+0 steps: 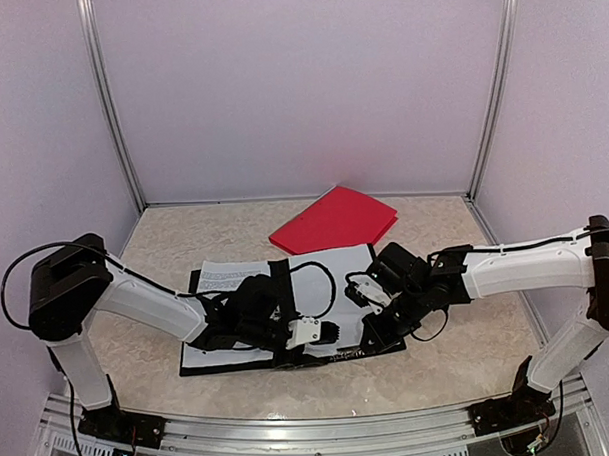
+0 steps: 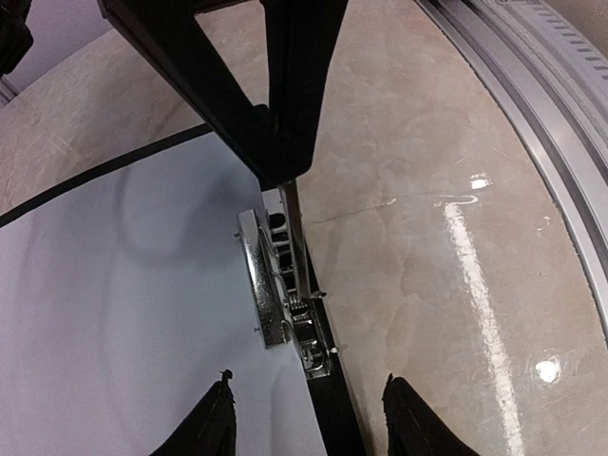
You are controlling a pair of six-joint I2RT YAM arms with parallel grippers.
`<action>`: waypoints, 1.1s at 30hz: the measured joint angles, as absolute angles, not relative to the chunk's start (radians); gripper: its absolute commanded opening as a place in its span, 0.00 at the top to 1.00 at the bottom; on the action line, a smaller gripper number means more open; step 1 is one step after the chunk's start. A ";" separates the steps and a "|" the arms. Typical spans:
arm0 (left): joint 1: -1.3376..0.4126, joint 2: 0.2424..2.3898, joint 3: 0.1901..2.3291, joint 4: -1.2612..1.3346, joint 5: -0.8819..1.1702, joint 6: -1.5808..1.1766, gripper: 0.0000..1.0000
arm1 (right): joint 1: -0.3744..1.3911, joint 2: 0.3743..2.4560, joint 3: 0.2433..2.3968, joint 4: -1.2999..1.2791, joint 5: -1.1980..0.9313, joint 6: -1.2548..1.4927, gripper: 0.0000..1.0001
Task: Put the files into the folder
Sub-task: Clamp the file at the center of the board.
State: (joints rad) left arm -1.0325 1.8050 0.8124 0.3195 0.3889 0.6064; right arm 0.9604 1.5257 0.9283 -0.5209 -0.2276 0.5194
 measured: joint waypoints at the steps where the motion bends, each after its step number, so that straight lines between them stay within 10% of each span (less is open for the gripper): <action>1: -1.032 1.819 0.819 0.330 0.389 0.606 0.48 | 0.960 1.526 0.928 -0.521 -0.228 0.519 1.00; 33: -1.023 2.004 0.918 0.432 0.445 0.521 0.56 | 0.960 1.519 0.917 -0.510 -0.223 0.522 1.00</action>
State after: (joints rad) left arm -1.0225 2.0037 0.9184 0.4324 0.4450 0.5213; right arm 0.9604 1.5192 0.9169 -0.5102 -0.2230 0.5220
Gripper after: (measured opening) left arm 0.471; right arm 0.005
